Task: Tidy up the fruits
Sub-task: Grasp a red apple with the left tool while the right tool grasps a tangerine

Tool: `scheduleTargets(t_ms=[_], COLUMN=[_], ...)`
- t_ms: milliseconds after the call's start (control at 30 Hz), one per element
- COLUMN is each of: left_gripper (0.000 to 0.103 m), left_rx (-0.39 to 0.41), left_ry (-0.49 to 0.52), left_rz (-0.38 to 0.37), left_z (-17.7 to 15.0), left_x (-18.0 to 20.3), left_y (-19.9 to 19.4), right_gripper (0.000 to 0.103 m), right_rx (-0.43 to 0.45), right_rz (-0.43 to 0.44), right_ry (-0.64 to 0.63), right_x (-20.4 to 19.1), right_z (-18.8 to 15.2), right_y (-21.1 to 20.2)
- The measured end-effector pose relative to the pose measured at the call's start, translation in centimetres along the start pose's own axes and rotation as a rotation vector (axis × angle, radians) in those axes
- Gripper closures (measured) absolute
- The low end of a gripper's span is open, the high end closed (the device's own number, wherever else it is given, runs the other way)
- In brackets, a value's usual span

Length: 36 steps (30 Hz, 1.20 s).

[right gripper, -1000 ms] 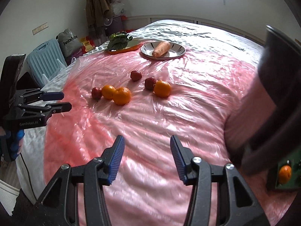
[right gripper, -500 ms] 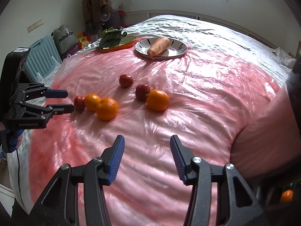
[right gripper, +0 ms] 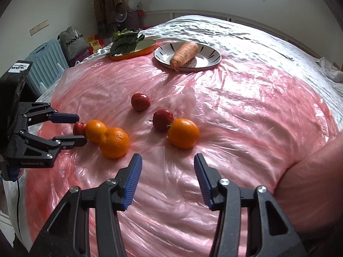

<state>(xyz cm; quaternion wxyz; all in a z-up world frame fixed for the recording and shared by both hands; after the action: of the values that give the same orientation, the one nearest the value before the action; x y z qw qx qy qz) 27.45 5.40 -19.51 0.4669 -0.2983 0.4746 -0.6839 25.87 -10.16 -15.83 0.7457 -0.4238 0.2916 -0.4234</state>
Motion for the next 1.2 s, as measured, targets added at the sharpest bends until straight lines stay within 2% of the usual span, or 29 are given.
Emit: scheduleTargets(t_ms=[333,533,1100,1200], left_gripper=[0.058,0.065,0.068,0.069], left_rx=[-0.02,-0.025,-0.024,-0.018], left_ry=[-0.005,-0.005,0.01,0.012], left_rz=[0.001,0.002,-0.014,-0.012], left_z=[-0.4,-0.6,-0.2,0.1], left_x=[-0.6,-0.6,-0.5,-0.4], left_y=[1.3,1.6,1.8,1.9], right_gripper=[0.015,0.015,0.015,0.021], right_rx=[-0.004,-0.023,-0.063,-0.061], right_rz=[-0.029,-0.047,-0.019,-0.009], right_ry=[0.018,0.013,0.005,0.01], right_x=[1.3,2.3,2.0,2.2], right_z=[1.4,2.7,3.2,3.2], right_y=[1.6,3.1,6.0,6.2])
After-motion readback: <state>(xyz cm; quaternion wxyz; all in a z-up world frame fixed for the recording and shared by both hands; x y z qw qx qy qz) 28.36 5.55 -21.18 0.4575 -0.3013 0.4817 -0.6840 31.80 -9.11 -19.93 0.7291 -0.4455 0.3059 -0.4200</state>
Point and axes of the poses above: each gripper's, at about its wrist camera, not at the fingertips, and y roughly the way its jaws point, x to its right, z to its top, the point moved 10 cm from there along y, roughly the way its jaws point, and after that the axes turned 9 degrees about -x, right-handed, at the moved point
